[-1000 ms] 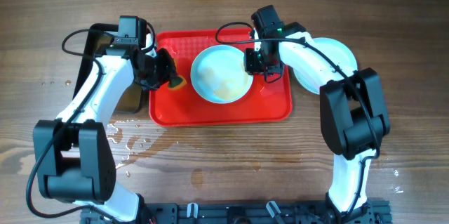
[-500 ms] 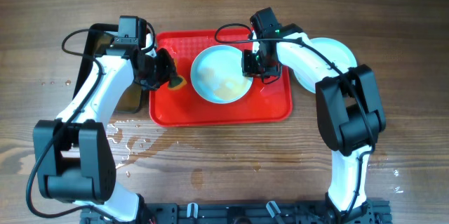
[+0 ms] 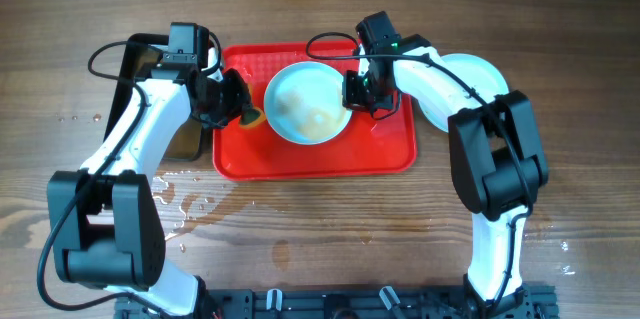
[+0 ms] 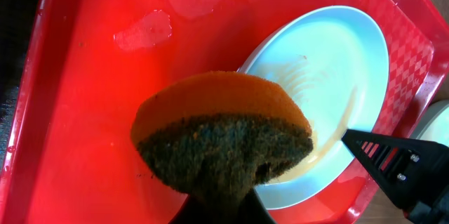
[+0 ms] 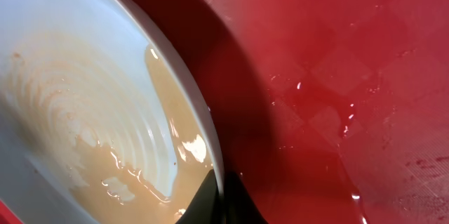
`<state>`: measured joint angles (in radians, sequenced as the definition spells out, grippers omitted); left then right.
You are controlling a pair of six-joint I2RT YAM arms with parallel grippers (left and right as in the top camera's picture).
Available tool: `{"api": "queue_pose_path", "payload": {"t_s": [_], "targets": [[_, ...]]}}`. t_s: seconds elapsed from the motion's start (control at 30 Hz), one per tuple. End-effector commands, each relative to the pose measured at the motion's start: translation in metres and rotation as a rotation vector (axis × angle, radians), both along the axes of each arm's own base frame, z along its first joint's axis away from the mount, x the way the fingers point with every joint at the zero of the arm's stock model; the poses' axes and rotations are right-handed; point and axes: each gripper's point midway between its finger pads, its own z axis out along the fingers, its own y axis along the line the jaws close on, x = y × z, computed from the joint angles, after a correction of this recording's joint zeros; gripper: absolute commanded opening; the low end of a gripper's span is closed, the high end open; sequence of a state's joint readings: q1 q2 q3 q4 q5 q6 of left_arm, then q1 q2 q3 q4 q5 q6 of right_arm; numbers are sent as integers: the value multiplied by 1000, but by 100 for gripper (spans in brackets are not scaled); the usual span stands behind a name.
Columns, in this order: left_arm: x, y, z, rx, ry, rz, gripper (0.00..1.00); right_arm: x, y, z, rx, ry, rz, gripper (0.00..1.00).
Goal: Clean dirty plates on tray and stack at the side
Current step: 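Lift the plate with the right gripper and carry it right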
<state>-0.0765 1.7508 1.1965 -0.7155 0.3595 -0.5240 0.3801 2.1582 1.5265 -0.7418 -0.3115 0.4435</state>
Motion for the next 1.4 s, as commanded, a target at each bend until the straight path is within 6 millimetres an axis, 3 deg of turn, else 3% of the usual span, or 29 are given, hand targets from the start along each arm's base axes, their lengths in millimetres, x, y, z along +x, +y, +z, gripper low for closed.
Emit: {"api": "queue_pose_path", "payload": {"t_s": [0.0, 0.1, 0.3, 0.5, 0.63, 0.8, 1.07, 1.37], "targets": [[4, 3, 8, 18, -29, -15, 4, 8, -3, 18, -36, -78, 39, 4], [3, 3, 8, 18, -25, -15, 4, 19, -26, 46, -152, -178, 2, 4], [3, 3, 8, 18, -27, -14, 4, 30, -66, 122, -321, -390, -86, 4], [4, 4, 8, 26, -31, -12, 4, 28, -91, 180, -526, -580, -165, 4], [5, 7, 6, 46, -30, -7, 4, 18, -104, 211, -752, -697, -236, 4], [4, 4, 3, 46, -22, -15, 4, 4, -99, 231, -916, -797, -253, 4], [3, 1, 3, 50, -22, -24, 4, -13, -79, 258, -1032, -939, -259, 4], [3, 1, 3, 50, -24, -24, 4, -28, -77, 293, -1215, -1073, -273, 5]]}}
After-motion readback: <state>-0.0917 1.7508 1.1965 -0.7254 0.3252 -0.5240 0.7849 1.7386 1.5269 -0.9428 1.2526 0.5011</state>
